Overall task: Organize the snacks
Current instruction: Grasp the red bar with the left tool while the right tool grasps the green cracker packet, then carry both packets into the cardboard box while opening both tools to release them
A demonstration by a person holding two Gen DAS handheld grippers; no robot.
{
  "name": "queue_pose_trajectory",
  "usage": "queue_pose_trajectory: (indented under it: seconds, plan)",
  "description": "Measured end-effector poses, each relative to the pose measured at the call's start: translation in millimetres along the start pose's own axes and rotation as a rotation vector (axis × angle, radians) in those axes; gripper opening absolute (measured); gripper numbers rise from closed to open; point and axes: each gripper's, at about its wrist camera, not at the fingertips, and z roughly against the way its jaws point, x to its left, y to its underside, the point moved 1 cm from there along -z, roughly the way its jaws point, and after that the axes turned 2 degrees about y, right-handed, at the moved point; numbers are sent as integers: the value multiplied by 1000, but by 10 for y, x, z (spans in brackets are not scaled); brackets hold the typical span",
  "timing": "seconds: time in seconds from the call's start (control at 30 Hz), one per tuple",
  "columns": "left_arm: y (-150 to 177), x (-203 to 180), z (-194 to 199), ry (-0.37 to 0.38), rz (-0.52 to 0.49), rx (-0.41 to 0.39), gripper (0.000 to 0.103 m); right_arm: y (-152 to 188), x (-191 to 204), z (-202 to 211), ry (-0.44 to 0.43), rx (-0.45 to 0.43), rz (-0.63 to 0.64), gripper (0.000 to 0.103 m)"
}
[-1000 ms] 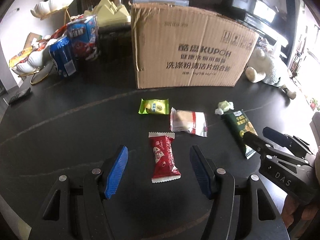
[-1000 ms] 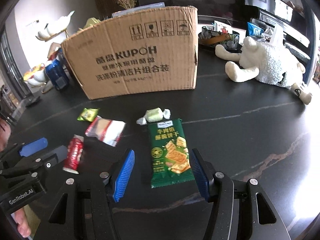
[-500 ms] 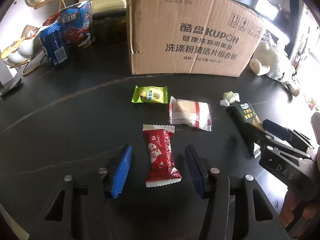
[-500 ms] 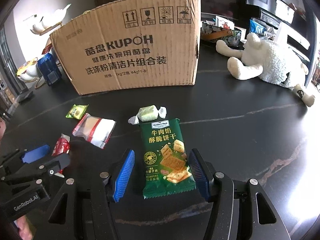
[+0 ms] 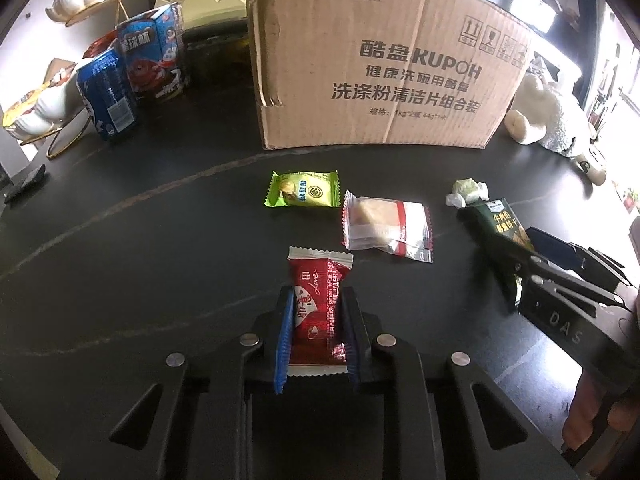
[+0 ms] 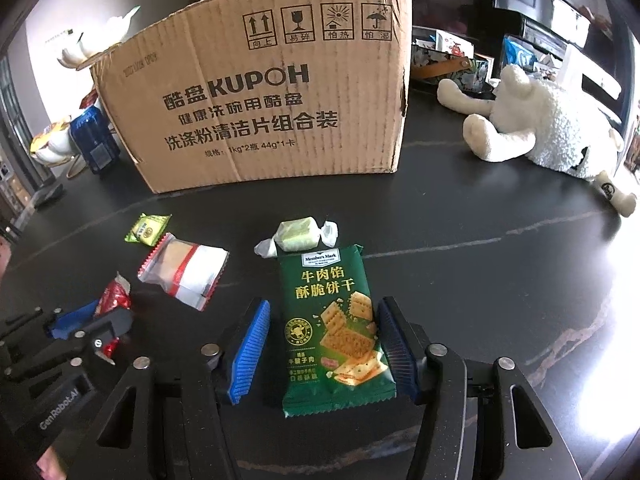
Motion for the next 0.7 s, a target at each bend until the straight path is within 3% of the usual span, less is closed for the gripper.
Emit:
queue_pose_trajectory:
  seconds: [0.23,0.7]
  plan:
    - [-12,-67,102,19,-17,-18,22,10,-15,78,-30,-11,-22,45]
    - [-100,-126,718,57,-38,-141,22,-61,108,711,-68,-129,-18,45]
